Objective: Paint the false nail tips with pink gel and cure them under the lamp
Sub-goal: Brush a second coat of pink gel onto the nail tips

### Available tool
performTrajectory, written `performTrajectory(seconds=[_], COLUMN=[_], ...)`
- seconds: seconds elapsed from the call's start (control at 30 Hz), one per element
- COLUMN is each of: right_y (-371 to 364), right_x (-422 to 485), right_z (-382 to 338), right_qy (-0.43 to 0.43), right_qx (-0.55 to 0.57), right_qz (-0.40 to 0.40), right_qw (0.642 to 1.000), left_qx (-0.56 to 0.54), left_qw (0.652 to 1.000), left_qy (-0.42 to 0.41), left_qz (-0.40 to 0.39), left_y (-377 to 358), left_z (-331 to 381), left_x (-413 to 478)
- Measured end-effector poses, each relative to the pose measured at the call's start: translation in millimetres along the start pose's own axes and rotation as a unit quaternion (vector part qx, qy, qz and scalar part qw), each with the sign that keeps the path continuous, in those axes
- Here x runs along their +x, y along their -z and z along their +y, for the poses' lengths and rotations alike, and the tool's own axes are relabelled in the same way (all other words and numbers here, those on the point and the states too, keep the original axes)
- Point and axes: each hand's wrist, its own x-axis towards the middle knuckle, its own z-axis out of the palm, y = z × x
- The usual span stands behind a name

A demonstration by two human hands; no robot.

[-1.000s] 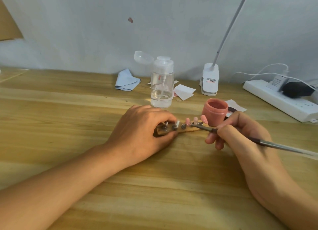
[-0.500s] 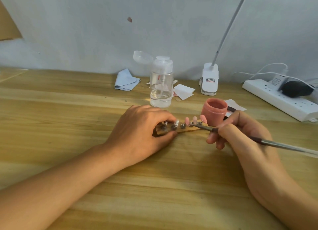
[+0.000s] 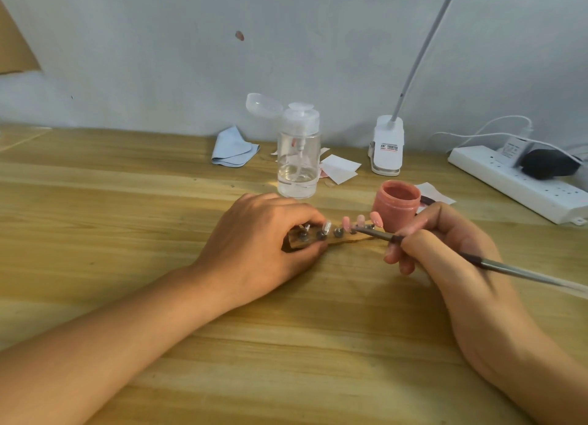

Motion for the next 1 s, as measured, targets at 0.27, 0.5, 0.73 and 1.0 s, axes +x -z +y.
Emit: performTrajectory(seconds=[0.27,0.5,0.73,1.0], right_y=[-2.0,-1.7,1.2,2.3], right_x=[0.0,2.7,0.8,0.2], right_z=[0.8,2.7,1.1,4.0], right_qy=[0.003,0.006,0.000,0.004], right_qx=[0.010,0.004,0.016,0.020], right_qz=[0.010,0.010,0.017,0.033], right_qw=[1.000,1.000,1.000,0.999], left_qx=[-0.002,0.001,0.003,0.002], left_qw=[1.000,1.000,1.000,1.000], left_qy=[0.004,0.005,0.004,0.002], left_qz=[-0.002,-0.004,0.000,-0.003], left_y=[-0.3,-0.4,-0.3,1.3], left_z=[0.6,0.5,0.5,0.5], left_x=[-0.4,0.3,-0.4,-0.3])
